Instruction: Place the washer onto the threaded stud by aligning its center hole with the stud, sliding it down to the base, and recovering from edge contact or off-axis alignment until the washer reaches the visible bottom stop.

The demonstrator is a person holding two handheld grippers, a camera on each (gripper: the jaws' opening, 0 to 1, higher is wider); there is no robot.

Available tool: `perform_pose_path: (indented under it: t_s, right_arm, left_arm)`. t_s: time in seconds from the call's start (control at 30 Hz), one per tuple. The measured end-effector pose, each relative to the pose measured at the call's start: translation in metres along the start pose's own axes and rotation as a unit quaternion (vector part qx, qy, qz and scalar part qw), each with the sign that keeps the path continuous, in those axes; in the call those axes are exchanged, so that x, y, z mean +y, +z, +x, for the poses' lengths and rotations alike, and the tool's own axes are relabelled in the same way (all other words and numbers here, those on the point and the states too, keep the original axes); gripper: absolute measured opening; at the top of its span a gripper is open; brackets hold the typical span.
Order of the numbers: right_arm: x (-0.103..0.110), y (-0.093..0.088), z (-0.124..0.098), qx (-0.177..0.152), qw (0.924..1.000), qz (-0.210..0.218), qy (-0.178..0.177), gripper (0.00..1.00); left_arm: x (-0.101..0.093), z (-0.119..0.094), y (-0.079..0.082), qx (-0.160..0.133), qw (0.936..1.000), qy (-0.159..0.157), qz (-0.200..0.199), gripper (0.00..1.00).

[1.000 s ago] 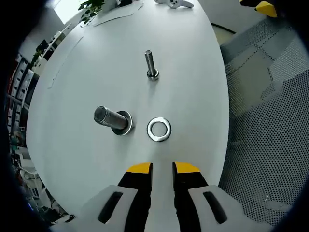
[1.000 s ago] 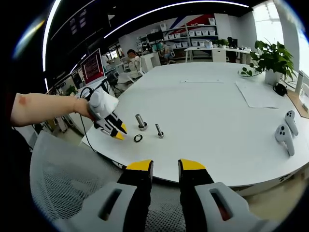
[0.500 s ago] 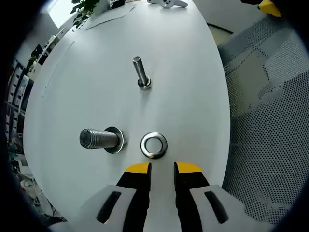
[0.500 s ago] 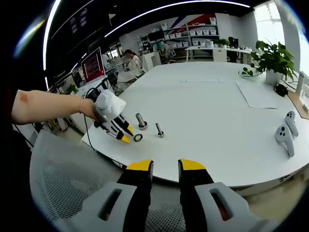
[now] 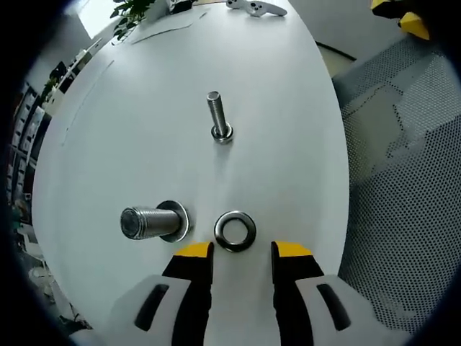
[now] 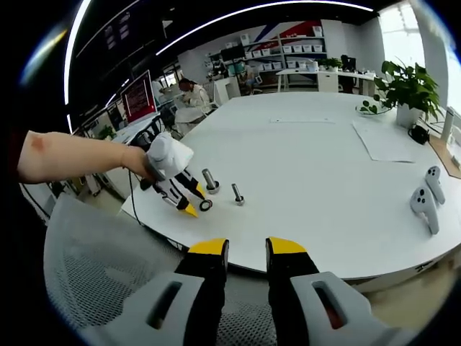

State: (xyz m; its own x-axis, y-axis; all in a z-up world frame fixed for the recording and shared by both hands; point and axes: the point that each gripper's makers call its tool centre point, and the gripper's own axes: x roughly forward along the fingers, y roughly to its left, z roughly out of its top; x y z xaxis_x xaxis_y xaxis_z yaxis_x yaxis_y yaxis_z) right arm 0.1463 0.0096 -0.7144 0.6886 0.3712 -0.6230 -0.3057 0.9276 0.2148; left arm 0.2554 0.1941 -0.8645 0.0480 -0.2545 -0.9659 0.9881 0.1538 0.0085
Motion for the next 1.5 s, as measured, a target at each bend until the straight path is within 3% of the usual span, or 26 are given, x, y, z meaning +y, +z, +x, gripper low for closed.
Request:
perform_pose_path:
  t_s: [0.2,0.7,0.77,1.27,1.5]
  right_arm:
    - [0.0,0.0,0.0,-0.001,1.0,0.0,0.0,0.23]
    - [0.0,0.001,0.0,-0.004,1.0,0.001,0.0,0.23]
    - [0.0,0.001,0.0,-0.004,1.0,0.001,0.0,0.23]
    - [-0.001,0.002,0.0,-0.006,1.0,0.002,0.0,0.23]
    - [-0.001,0.002,0.0,-0.008,1.0,0.003,-0.001,0.23]
  left_arm:
    - [0.0,0.002,0.004,0.015,0.9995,-0.007,0.026,0.31]
    - [0.006,0.003,0.007,0.015,0.9998,-0.003,0.009,0.23]
    - [0.008,0.004,0.013,-0.017,0.9996,0.004,-0.025,0.22]
    - [0.006,0.004,0.012,-0.002,0.9999,0.009,0.003,0.19]
    - [0.008,0.003,0.013,-0.01,0.9997,0.022,-0.009,0.18]
